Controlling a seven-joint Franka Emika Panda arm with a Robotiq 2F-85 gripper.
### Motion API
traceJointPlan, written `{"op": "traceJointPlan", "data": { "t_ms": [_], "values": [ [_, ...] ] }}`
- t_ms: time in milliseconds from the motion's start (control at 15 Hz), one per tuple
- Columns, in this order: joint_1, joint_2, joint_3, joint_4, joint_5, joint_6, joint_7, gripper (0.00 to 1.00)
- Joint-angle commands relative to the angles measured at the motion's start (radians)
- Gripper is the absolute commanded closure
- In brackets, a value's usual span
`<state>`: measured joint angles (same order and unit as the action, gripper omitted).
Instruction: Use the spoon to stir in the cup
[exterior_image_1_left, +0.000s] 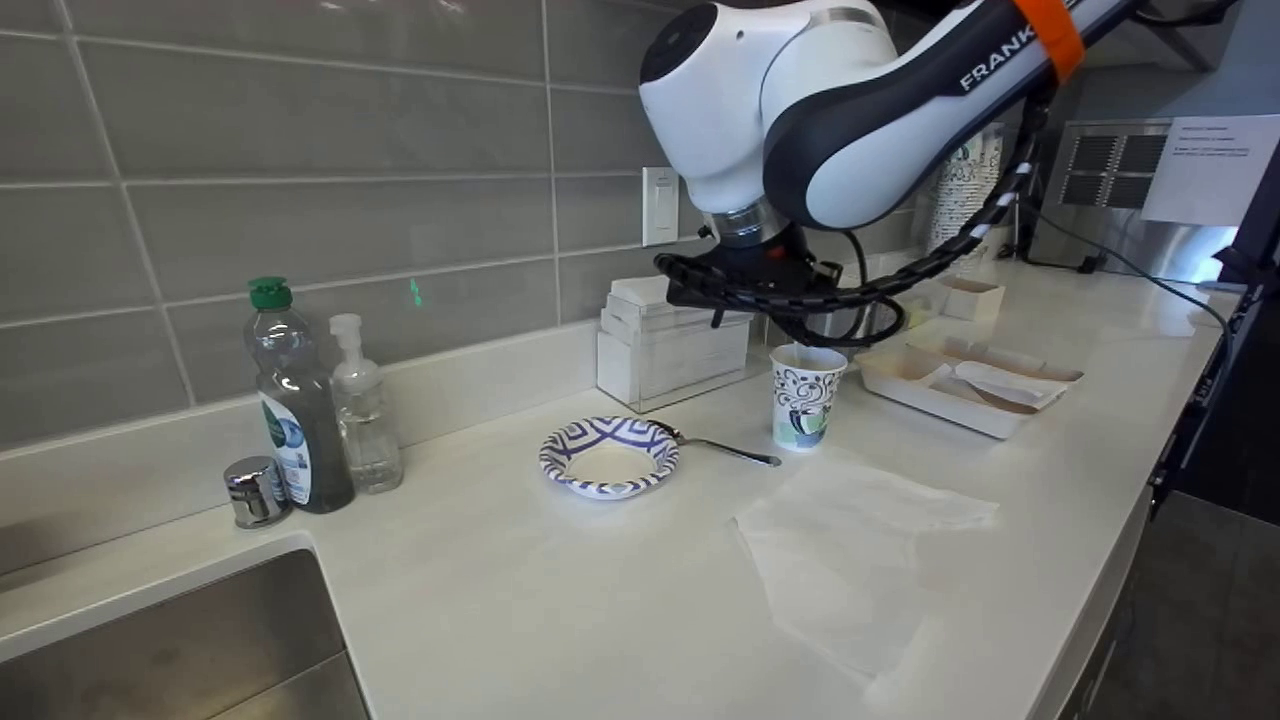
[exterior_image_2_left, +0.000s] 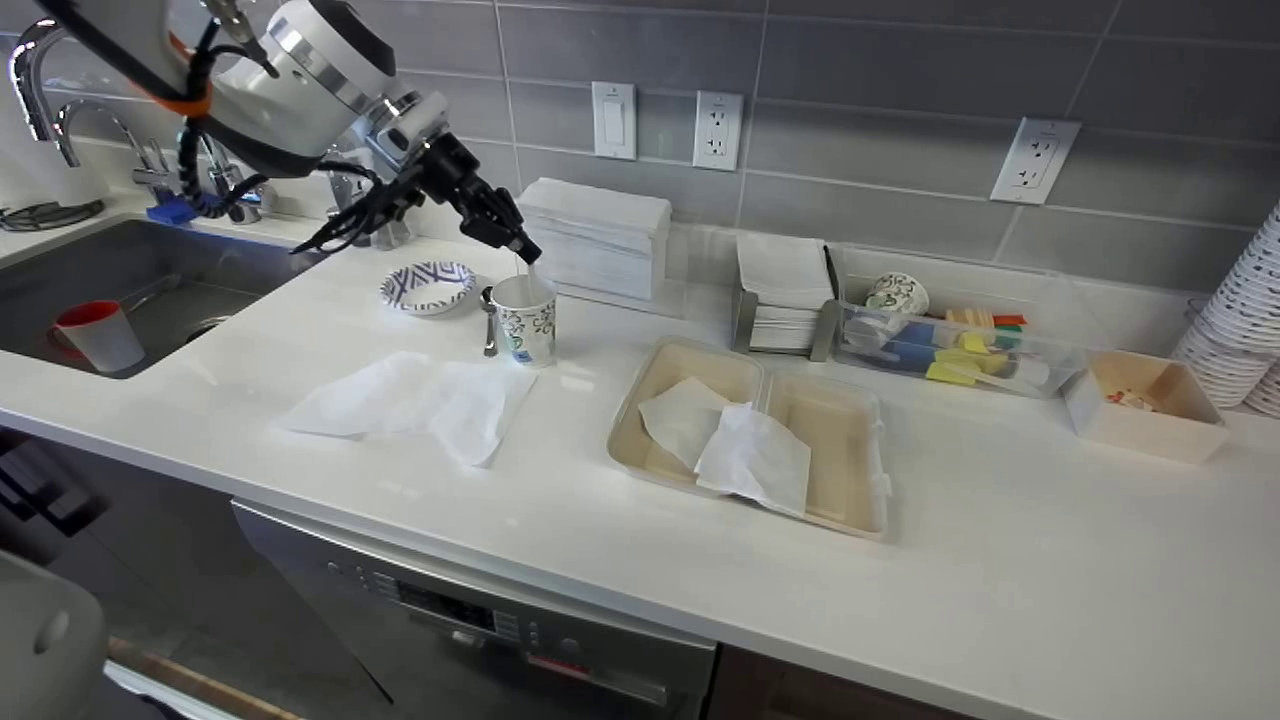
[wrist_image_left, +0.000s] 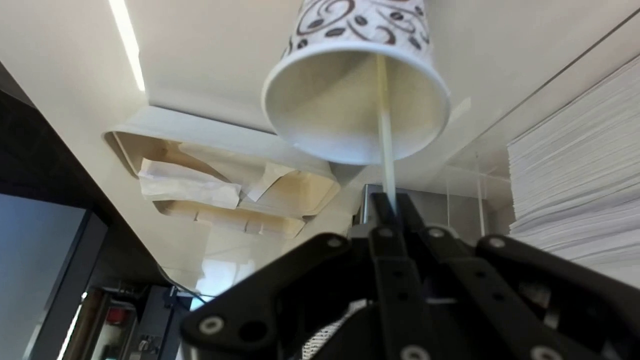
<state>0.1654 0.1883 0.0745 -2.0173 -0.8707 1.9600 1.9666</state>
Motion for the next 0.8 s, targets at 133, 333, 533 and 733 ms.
{"op": "traceJointPlan", "data": {
  "t_ms": [133,333,533,733],
  "values": [
    [-0.009,-0.022,0.009,-0.056,0.016,0.101,0.001,0.99],
    [-0.014,-0.046,0.013,-0.066,0.061,0.099,-0.045,0.99],
    [-0.015,-0.062,0.012,-0.071,0.12,0.075,-0.107,0.99],
    [-0.015,-0.067,0.007,-0.072,0.151,0.056,-0.144,0.99]
  ]
}}
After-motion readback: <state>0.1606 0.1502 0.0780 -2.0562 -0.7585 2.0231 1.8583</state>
